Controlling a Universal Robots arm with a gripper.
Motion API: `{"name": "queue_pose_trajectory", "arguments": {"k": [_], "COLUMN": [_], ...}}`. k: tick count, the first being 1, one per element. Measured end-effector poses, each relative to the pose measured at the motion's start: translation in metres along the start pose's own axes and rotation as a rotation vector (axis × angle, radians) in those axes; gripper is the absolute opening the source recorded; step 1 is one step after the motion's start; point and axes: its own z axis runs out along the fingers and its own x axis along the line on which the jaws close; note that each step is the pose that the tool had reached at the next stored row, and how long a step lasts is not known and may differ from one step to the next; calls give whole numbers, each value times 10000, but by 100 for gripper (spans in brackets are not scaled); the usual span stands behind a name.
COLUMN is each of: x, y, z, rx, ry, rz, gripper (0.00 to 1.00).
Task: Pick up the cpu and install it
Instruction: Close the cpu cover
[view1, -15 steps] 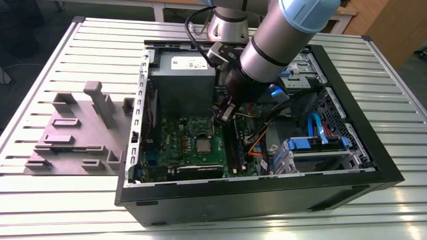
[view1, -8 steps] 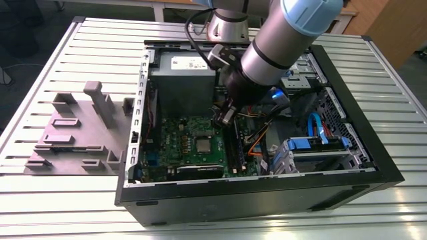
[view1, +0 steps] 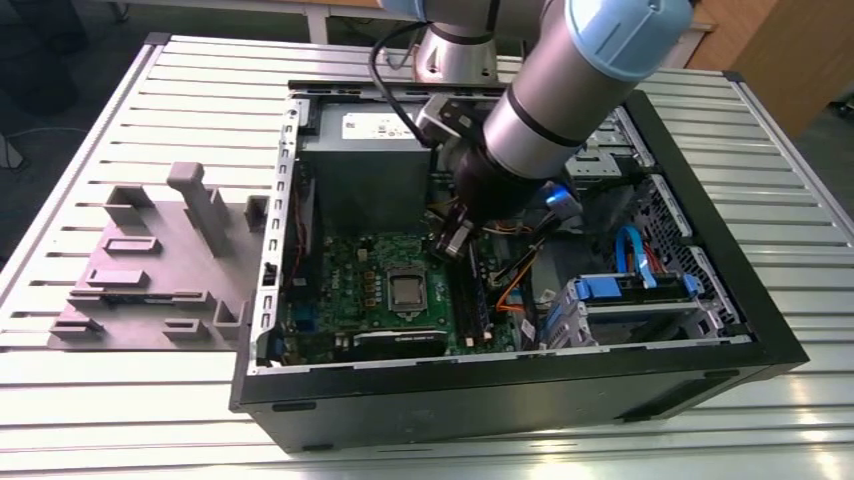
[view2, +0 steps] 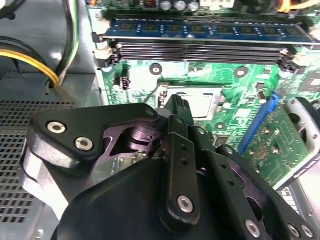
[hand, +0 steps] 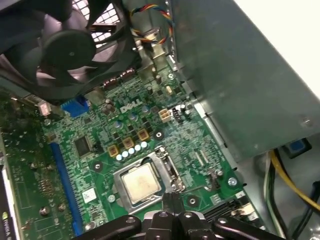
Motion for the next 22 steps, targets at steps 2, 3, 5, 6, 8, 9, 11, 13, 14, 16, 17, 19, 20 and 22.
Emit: {"name": "queue_pose_trajectory", "arguments": {"k": [2, 3, 5, 6, 8, 9, 11, 13, 14, 16, 17, 19, 20, 22], "x": [28, 40, 62, 76, 109, 124, 136, 141, 144, 148, 148, 149, 150, 150], "y": [-12, -15, -18, -19, -25, -27, -21, -12, -5, 3, 3, 5, 7, 7], "z": [1, 1, 4, 5, 8, 10, 14, 17, 20, 23, 22, 23, 24, 24], "rx": [0, 0, 7, 11, 19, 21, 41, 89, 112, 133, 135, 145, 152, 155], "ry": [0, -1, -2, -2, -2, -3, -10, -24, -32, -37, -35, -36, -37, -37], "rz": [0, 0, -5, -9, -14, -16, -27, -49, -58, -74, -76, -86, -94, -98], "gripper": [10, 10, 10, 10, 10, 10, 10, 10, 10, 10, 10, 10, 10, 10]}}
